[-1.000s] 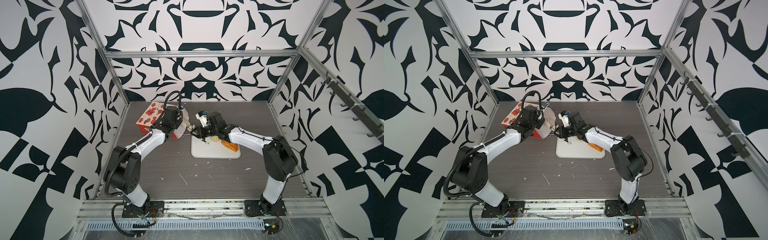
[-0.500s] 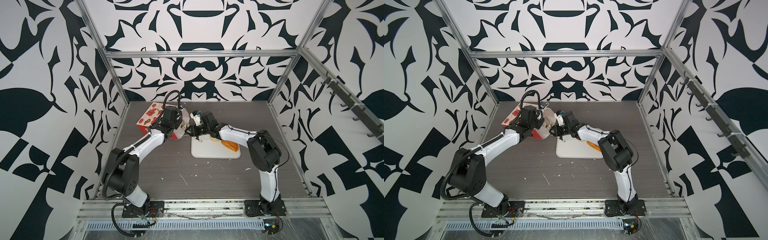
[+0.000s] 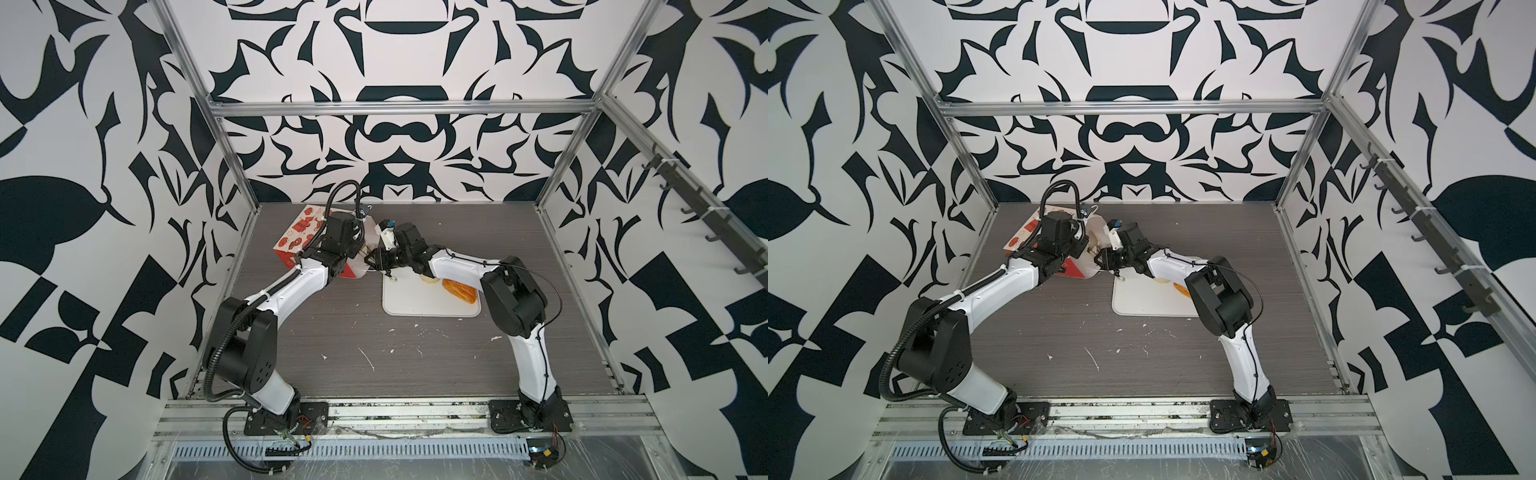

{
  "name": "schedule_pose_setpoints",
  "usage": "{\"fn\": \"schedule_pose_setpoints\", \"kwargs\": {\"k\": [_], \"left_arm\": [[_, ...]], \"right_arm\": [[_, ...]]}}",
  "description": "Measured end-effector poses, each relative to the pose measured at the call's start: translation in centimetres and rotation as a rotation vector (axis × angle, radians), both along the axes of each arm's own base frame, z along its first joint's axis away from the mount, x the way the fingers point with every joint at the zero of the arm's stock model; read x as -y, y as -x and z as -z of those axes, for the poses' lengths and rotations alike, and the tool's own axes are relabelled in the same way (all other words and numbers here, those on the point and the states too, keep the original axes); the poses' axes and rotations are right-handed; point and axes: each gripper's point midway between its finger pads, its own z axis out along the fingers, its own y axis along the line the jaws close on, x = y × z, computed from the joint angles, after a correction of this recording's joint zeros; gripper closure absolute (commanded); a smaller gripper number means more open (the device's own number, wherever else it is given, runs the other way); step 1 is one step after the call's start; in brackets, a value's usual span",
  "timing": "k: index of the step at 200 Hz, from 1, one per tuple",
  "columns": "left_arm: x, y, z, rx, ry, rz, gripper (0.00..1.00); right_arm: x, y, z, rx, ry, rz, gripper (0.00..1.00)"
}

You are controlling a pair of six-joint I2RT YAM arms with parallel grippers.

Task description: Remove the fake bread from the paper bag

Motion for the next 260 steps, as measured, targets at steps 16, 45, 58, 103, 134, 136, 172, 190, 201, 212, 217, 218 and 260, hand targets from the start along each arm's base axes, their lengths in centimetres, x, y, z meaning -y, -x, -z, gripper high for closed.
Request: {"fn": "schedule_pose_setpoints", "kwargs": {"k": [16,45,58,103,134,136,172,190,201,212,217,218,260], "left_arm": [[0.0,0.0,-0.1,0.001,0.001,0.002,0.92],[0.1,0.0,-0.1,0.000,0.002,0.003,0.92],[0.1,0.0,-0.1,0.000,0.002,0.003,0.92],[0.1,0.0,0.0,0.000,0.002,0.003,0.92],[0.0,0.0,0.0,0.000,0.001,0.002,0.92],[0.0,0.0,0.0,0.000,0.001,0.002,0.92],[-0.1,0.0,0.0,0.000,-0.001,-0.001,0.92],[-0.1,0.0,0.0,0.000,-0.002,-0.002,0.92],[-0.1,0.0,0.0,0.000,-0.003,-0.004,0.92],[-0.1,0.0,0.0,0.000,-0.003,-0.005,0.92],[-0.1,0.0,0.0,0.000,-0.003,-0.005,0.92],[-0.1,0.0,0.0,0.000,-0.003,-0.005,0.92],[-0.1,0.0,0.0,0.000,-0.003,-0.004,0.92]], "right_arm": [[-0.2,-0.3,0.2,0.000,-0.001,0.001,0.54],[-0.7,-0.8,0.4,0.000,-0.017,0.003,0.54],[-0.9,-0.9,0.5,-0.002,-0.030,0.003,0.54],[-1.5,-1.1,1.4,-0.025,-0.053,-0.001,0.54],[-2.2,-1.5,1.3,-0.030,-0.072,-0.013,0.56],[-2.2,-1.5,1.3,-0.031,-0.073,-0.013,0.56],[-3.0,-1.7,1.5,-0.042,-0.108,-0.028,0.58],[-3.2,-1.6,1.3,-0.047,-0.134,-0.031,0.57],[-3.3,-1.6,1.1,-0.047,-0.154,-0.032,0.57],[-3.3,-1.6,1.0,-0.047,-0.171,-0.032,0.57],[-3.3,-1.5,1.0,-0.050,-0.175,-0.033,0.57],[-3.3,-1.6,1.0,-0.049,-0.176,-0.032,0.57],[-3.6,-1.5,0.2,-0.064,-0.226,-0.037,0.56]]}}
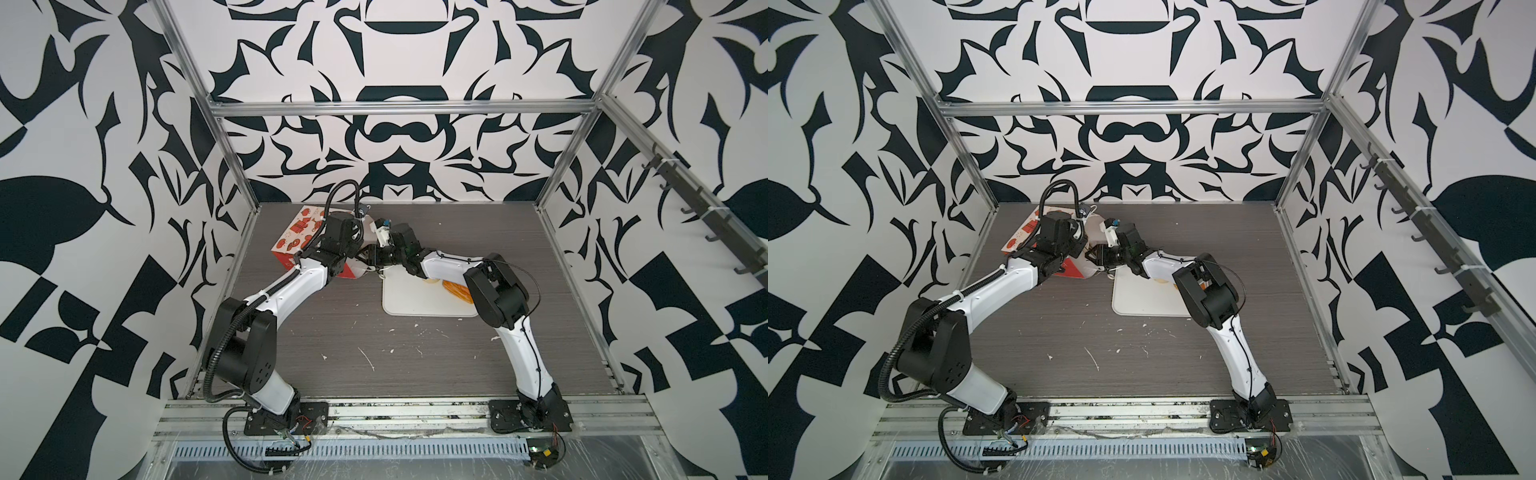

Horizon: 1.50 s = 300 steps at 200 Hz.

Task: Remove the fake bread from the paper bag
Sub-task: 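Close the tongs on the sesame-crusted orange bun inside the bag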

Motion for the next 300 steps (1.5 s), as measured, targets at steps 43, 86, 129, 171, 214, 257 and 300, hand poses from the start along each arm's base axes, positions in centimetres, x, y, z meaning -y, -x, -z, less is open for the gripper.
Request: {"fn": "schedule_pose_setpoints", "kwargs": {"k": [43,86,129,171,214,257,300], "left_arm": [[0.0,0.0,0.0,0.000,0.000,0.000,0.92],[0.0,0.0,0.0,0.000,0.000,0.000,0.92],[0.0,0.0,0.0,-0.001,-0.001,0.000,0.92],[-0.1,0.0,0.0,0.000,-0.001,-0.003,0.92],[-0.1,0.0,0.0,0.002,0.000,-0.010,0.93],[-0.2,-0.1,-0.1,0.007,0.000,-0.019,0.92],[-0.1,-0.6,0.0,0.008,0.001,-0.031,0.92]], "right_arm": [[0.0,-0.1,0.2,-0.016,-0.009,-0.002,0.57],[-0.4,-0.5,0.6,-0.016,-0.007,-0.006,0.63],[-0.5,-0.5,0.8,-0.016,-0.005,-0.013,0.79],[-0.4,-0.4,0.8,-0.014,-0.006,-0.013,0.91],[0.5,0.4,1.0,-0.008,0.005,-0.003,1.00],[1.9,1.5,-0.4,-0.002,0.011,0.008,1.00],[2.9,2.1,-1.3,0.008,0.013,0.015,1.00]]}}
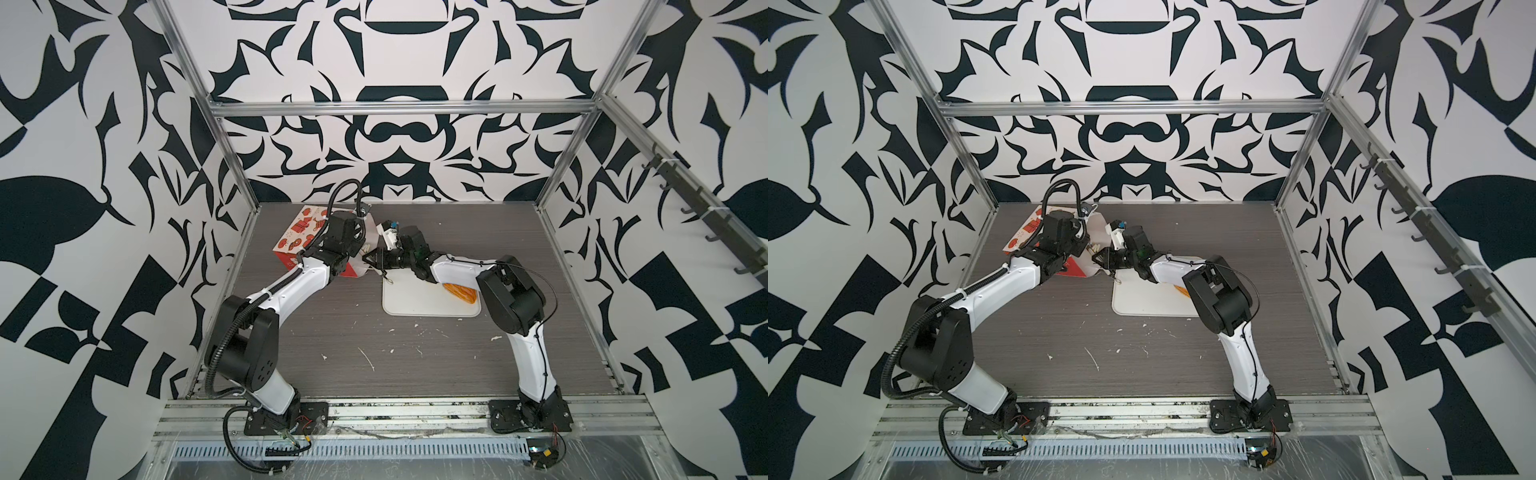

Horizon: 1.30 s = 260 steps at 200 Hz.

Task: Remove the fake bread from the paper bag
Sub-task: 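Close the tongs on the sesame-crusted orange bun inside the bag, then pull the sesame bun out of the bag with the tongs toward the tray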

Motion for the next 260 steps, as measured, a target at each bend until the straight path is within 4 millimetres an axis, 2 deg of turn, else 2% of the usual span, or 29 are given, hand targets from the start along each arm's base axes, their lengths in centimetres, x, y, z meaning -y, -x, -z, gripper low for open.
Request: {"fn": "schedule_pose_setpoints", "kwargs": {"k": [79,176,222,260], "left_arm": [[-0.1,-0.6,0.1,0.006,-0.001,-0.023,0.93],[-0.4,-1.3,-0.3,0.021,0.003,-0.066,0.93],[-0.9,-1.6,0.0,0.022,-0.001,-0.092,0.93],[-1.0,-1.8,-0.1,0.029,-0.003,-0.108,0.93]], "right_arm": [[2.1,1.4,0.5,-0.004,0.014,0.017,1.00],[6.1,3.9,-3.5,0.095,0.058,0.042,1.00],[7.9,5.4,-4.1,0.133,0.118,0.041,1.00],[8.6,6.0,-4.5,0.159,0.141,0.034,1.00]]}}
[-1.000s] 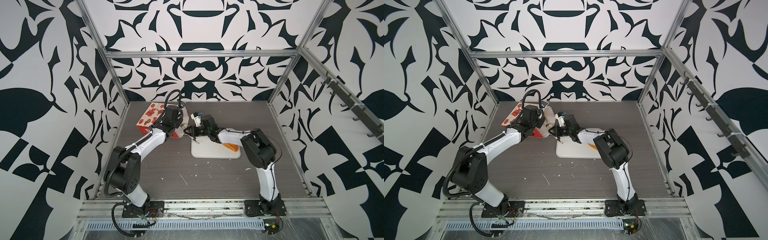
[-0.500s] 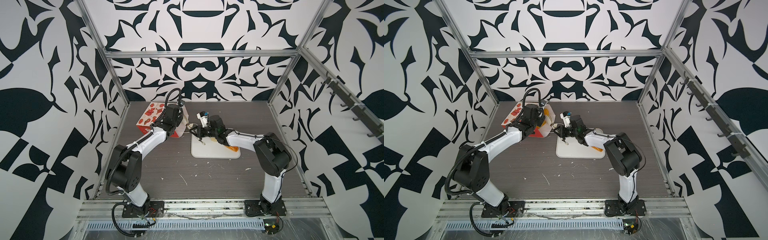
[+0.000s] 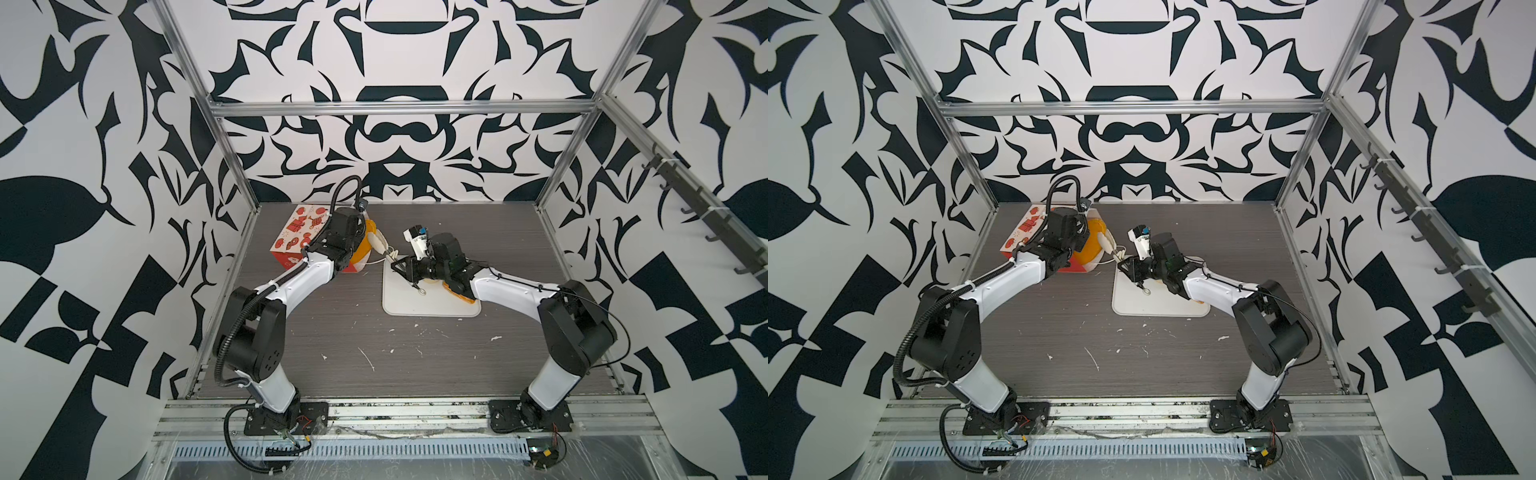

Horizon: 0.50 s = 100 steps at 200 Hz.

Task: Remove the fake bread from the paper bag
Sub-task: 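Pull the sesame bun out of the bag with the tongs toward the tray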

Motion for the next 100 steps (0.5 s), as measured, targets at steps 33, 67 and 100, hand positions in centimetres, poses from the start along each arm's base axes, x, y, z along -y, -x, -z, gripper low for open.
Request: {"fn": "schedule_pose_setpoints", "kwargs": {"k": [33,67,100], "left_arm": [[-0.1,-0.1,0.3,-0.003,-0.003,-0.008,0.93],[-0.1,-0.2,0.2,-0.001,-0.003,-0.011,0.93],[-0.1,-0.5,0.2,0.001,-0.004,-0.016,0.93]], "right_arm": [[0.7,0.2,-0.4,0.026,0.034,0.009,1.00],[2.0,0.3,-1.2,0.083,0.097,0.035,1.00],[3.4,0.5,-2.3,0.144,0.148,0.062,1.00]]}}
